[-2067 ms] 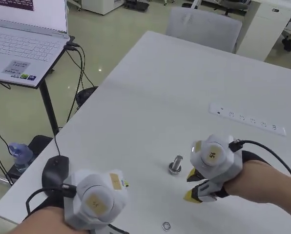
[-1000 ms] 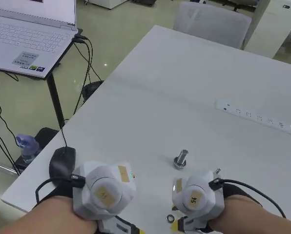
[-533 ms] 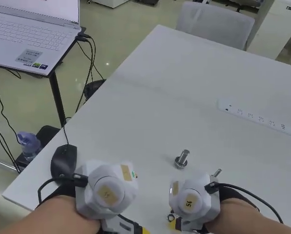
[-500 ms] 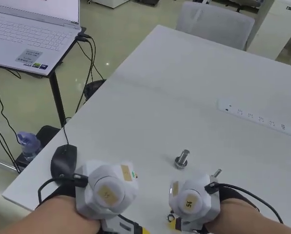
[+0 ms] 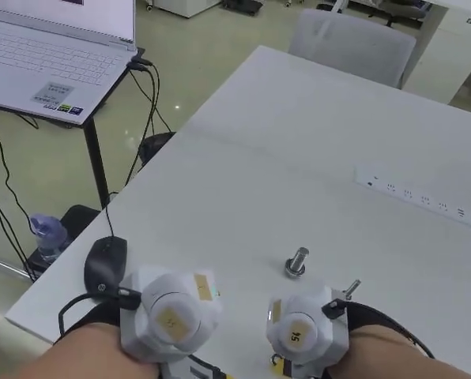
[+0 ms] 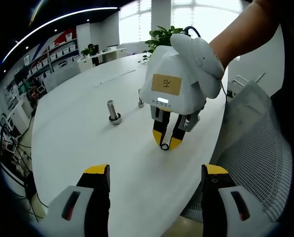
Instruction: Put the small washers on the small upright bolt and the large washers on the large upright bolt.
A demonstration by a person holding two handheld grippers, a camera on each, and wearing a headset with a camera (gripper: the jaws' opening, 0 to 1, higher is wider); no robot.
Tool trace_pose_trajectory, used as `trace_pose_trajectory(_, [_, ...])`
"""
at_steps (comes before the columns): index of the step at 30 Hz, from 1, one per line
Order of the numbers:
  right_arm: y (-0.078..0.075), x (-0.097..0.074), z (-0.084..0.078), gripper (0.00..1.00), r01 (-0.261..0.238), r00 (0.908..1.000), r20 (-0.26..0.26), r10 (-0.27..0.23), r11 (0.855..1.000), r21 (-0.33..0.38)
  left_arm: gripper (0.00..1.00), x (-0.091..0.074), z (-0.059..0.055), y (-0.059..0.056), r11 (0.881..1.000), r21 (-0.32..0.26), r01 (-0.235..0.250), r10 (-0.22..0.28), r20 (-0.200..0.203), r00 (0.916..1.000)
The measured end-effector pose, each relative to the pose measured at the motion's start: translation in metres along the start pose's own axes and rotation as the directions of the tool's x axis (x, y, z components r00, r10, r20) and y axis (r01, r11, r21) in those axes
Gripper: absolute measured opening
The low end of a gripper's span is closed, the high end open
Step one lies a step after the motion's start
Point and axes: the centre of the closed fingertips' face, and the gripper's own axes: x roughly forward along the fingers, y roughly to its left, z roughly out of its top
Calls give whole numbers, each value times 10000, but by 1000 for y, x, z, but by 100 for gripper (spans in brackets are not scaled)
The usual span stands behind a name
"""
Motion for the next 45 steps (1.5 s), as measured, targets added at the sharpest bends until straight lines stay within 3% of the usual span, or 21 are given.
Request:
trace_pose_trajectory(5, [-1, -1, -1, 13, -65, 9995, 305, 50, 9987, 505, 74, -1, 2, 1, 10000, 10, -23, 23, 5, 10000])
trace_pose_trajectory(10, [1, -1, -1, 13, -153, 9990, 438, 130, 9984, 541, 74, -2, 3, 3, 10000, 25, -52, 52, 8, 10000])
trace_pose_trajectory(16, [-6, -12, -6, 13, -92, 9985, 540, 43, 9958, 908, 73, 1, 2, 0, 10000, 33, -1, 1, -39, 10000])
trace_pose_trajectory(25, [-21, -43, -39, 13, 259, 9989, 342, -319, 9863, 1627, 74, 9, 5, -3, 9999, 45, 124, -124, 11, 9999])
trace_pose_trajectory(36, [-59, -85, -97, 13, 810, 9967, -256, -770, 9646, 2511, 73, 17, 8, -1, 9992, 224, 343, -341, -103, 9994])
trace_pose_trajectory(45, [-87, -103, -111, 13, 1110, 9938, -358, -1051, 9535, 2802, 73, 21, 8, 2, 9989, 284, 370, -363, -246, 9990])
